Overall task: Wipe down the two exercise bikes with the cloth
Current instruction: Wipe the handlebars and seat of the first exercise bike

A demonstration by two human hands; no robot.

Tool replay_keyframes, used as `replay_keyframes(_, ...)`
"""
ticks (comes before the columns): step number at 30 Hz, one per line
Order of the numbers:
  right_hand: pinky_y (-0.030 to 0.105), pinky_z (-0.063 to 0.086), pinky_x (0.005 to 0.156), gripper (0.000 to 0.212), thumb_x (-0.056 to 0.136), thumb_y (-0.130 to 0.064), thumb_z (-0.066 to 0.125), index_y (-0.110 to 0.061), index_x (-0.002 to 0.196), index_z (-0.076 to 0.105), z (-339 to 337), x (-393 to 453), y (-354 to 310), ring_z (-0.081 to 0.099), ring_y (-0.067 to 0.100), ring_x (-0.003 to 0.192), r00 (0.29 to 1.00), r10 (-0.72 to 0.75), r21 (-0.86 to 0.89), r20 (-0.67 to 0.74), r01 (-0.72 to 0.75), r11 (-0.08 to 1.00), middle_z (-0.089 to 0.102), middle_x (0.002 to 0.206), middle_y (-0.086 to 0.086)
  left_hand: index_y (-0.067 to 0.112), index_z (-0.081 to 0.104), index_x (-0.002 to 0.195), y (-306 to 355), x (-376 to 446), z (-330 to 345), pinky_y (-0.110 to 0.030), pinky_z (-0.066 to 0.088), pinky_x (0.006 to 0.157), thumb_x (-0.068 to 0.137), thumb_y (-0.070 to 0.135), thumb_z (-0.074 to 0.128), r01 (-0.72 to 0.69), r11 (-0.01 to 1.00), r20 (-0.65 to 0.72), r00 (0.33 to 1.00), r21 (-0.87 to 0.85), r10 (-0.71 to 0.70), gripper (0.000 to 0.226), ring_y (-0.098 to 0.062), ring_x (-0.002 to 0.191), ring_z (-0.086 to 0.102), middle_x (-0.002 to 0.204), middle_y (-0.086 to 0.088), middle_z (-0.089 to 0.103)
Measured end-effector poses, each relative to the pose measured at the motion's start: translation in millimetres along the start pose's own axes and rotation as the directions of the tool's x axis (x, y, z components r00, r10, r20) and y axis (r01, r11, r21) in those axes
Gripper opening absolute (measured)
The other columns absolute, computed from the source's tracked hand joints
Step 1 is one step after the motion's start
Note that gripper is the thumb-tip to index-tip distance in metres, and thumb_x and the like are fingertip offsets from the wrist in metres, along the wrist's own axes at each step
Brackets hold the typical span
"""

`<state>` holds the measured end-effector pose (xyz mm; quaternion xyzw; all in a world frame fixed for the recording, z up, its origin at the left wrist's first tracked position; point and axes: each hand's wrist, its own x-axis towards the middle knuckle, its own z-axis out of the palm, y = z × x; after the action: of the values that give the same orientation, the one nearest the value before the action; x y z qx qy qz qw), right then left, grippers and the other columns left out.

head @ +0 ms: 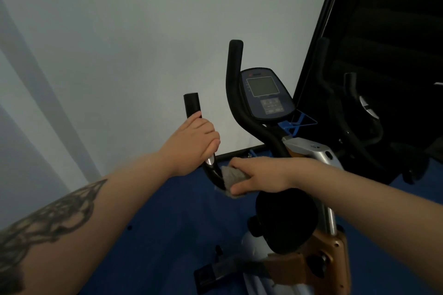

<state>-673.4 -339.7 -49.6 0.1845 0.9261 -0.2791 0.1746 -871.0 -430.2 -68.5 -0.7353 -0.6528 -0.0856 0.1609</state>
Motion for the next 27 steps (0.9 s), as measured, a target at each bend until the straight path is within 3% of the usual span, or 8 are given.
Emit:
replay_keyframes(3,0.025,0.037,0.063,0.036,0.09,-0.057,0.055,-0.028,0.106,0.041,2.9,5.2,-5.2,0.051,0.006,0.078,0.999,0.001,-0.106,-0.035,-0.005,0.994,0.052,0.089,-0.01,0.02,0.061,0.09,0.3,-0.6,0.9,-0.027,-0.001,0.118,0.096,0.036,0.011,0.0,1.0,-0.022,1.0,-0.013,-0.001,0.053,-0.017,0.107,0.05,0.096,0.003,0.055)
replay_keyframes(6,0.029,0.045,0.072,0.051,0.09,-0.065,0.048,-0.02,0.113,0.044,14.8,25.4,-21.6,0.055,0.01,0.085,0.993,0.025,-0.003,-0.116,-0.025,1.0,0.057,0.097,-0.006,0.02,0.061,0.087,-1.4,0.1,2.6,-0.027,-0.001,0.118,0.097,0.033,0.016,-0.002,1.0,-0.032,0.999,-0.016,0.001,0.049,-0.017,0.104,0.051,0.095,0.003,0.056)
replay_keyframes(8,0.026,0.044,0.072,0.046,0.09,-0.064,0.048,-0.024,0.112,0.044,15.2,26.0,-19.5,0.055,0.008,0.087,0.99,0.017,0.035,-0.138,-0.012,0.999,0.057,0.099,-0.008,0.018,0.062,0.087,-0.7,0.0,3.5,-0.031,0.003,0.118,0.098,0.03,0.017,-0.009,1.0,-0.037,0.999,0.026,0.01,0.047,-0.018,0.102,0.052,0.092,0.002,0.055)
replay_keyframes(11,0.021,0.038,0.068,0.031,0.091,-0.052,0.058,-0.029,0.109,0.046,-1.3,5.7,-3.9,0.053,0.005,0.085,0.999,-0.032,0.031,-0.011,0.032,0.999,0.055,0.096,-0.012,0.02,0.06,0.083,-1.8,2.2,2.1,-0.036,0.014,0.119,0.097,0.032,0.015,-0.05,0.994,-0.047,0.997,0.093,0.055,0.049,-0.018,0.095,0.052,0.083,0.006,0.05)
replay_keyframes(14,0.021,0.039,0.07,0.037,0.089,-0.045,0.064,-0.028,0.118,0.048,-10.0,-1.4,3.4,0.052,0.003,0.086,0.997,0.007,0.017,0.08,-0.008,1.0,0.056,0.1,-0.009,0.023,0.061,0.08,-5.8,10.8,0.1,-0.036,0.023,0.115,0.099,0.032,0.023,-0.095,0.983,0.023,0.995,0.158,0.092,0.044,-0.016,0.087,0.049,0.076,0.009,0.05)
replay_keyframes(20,0.022,0.04,0.064,0.044,0.088,-0.054,0.062,-0.017,0.11,0.055,2.4,21.6,-13.6,0.053,0.004,0.075,1.0,-0.009,0.064,0.012,0.008,0.998,0.058,0.088,-0.01,0.024,0.056,0.065,-3.6,18.6,-1.1,-0.029,0.032,0.099,0.095,0.033,0.02,-0.08,0.974,-0.008,0.996,0.214,0.083,0.048,-0.013,0.074,0.047,0.067,0.01,0.056)
replay_keyframes(22,0.022,0.039,0.064,0.04,0.086,-0.055,0.064,-0.023,0.109,0.055,1.8,16.9,-8.7,0.053,0.001,0.077,0.999,-0.031,0.06,-0.026,0.032,0.998,0.057,0.088,-0.014,0.024,0.054,0.063,-4.0,20.9,-2.5,-0.028,0.032,0.098,0.096,0.033,0.026,-0.077,0.969,0.031,0.997,0.236,0.072,0.044,-0.012,0.07,0.045,0.065,0.01,0.056)
replay_keyframes(27,0.024,0.04,0.069,0.045,0.085,-0.049,0.067,-0.026,0.119,0.049,-11.9,2.2,5.4,0.053,0.005,0.087,0.997,-0.005,-0.048,0.074,0.009,0.999,0.057,0.101,-0.009,0.02,0.042,0.055,-1.4,44.7,-7.4,-0.031,0.041,0.086,0.096,0.039,0.03,-0.145,0.95,0.276,0.959,0.277,0.066,0.047,-0.015,0.056,0.043,0.058,0.005,0.05)
